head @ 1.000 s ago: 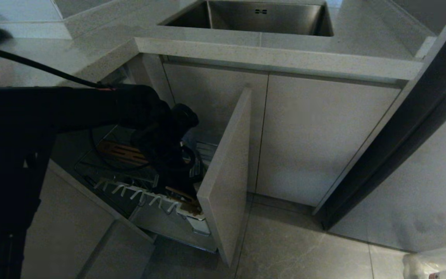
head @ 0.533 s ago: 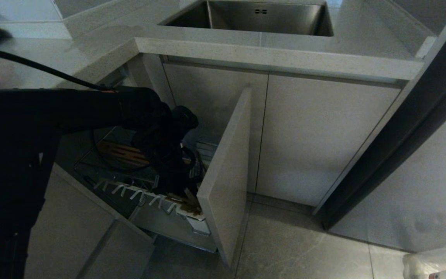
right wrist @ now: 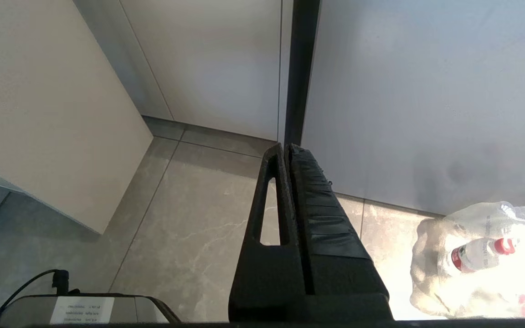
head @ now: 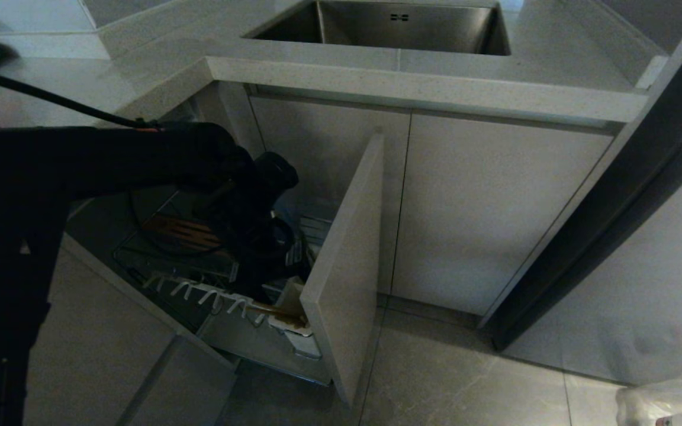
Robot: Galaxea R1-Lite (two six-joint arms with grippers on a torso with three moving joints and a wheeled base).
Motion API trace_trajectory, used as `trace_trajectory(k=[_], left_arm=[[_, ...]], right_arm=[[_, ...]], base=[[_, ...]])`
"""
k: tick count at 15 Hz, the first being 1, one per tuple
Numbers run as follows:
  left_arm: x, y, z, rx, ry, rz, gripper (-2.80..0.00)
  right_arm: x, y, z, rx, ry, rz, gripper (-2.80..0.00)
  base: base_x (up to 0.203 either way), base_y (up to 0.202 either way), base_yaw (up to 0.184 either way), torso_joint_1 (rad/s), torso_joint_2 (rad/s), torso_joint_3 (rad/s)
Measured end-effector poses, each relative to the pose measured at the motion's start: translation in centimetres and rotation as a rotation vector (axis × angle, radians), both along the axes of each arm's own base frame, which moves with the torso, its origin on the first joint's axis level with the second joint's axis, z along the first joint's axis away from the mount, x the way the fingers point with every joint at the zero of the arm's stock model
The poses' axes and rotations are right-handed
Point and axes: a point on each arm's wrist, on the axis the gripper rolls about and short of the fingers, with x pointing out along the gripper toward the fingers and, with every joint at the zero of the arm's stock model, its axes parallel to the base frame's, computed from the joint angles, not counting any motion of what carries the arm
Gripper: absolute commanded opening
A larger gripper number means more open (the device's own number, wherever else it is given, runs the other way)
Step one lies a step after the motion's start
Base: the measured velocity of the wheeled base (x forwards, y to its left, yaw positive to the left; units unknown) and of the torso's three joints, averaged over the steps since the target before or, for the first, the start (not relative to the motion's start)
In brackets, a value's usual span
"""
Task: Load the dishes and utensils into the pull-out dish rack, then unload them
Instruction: Pick up the chopsticks and place it in the cupboard
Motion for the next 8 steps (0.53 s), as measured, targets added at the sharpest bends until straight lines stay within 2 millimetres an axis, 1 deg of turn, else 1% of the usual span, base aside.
trace_trajectory(k=[5, 6, 8], left_arm=[[-1.5, 0.8, 2.7, -0.011, -0.077, 0.009, 0.0], [-2.0, 1.0, 3.4, -0.018, -0.094, 0.009, -2.8], [-3.0, 1.5, 4.8, -0.033, -0.124, 0.01, -2.8]], right_arm=[[0.0, 0.0, 0.0, 0.0, 0.0, 0.0, -2.8], [0.0, 0.0, 0.0, 0.0, 0.0, 0.0, -2.8], [0.0, 0.0, 0.0, 0.0, 0.0, 0.0, -2.8]], base=[[0.0, 0.0, 0.0, 0.0, 0.0, 0.0], [0.0, 0.0, 0.0, 0.0, 0.0, 0.0], [0.0, 0.0, 0.0, 0.0, 0.0, 0.0]])
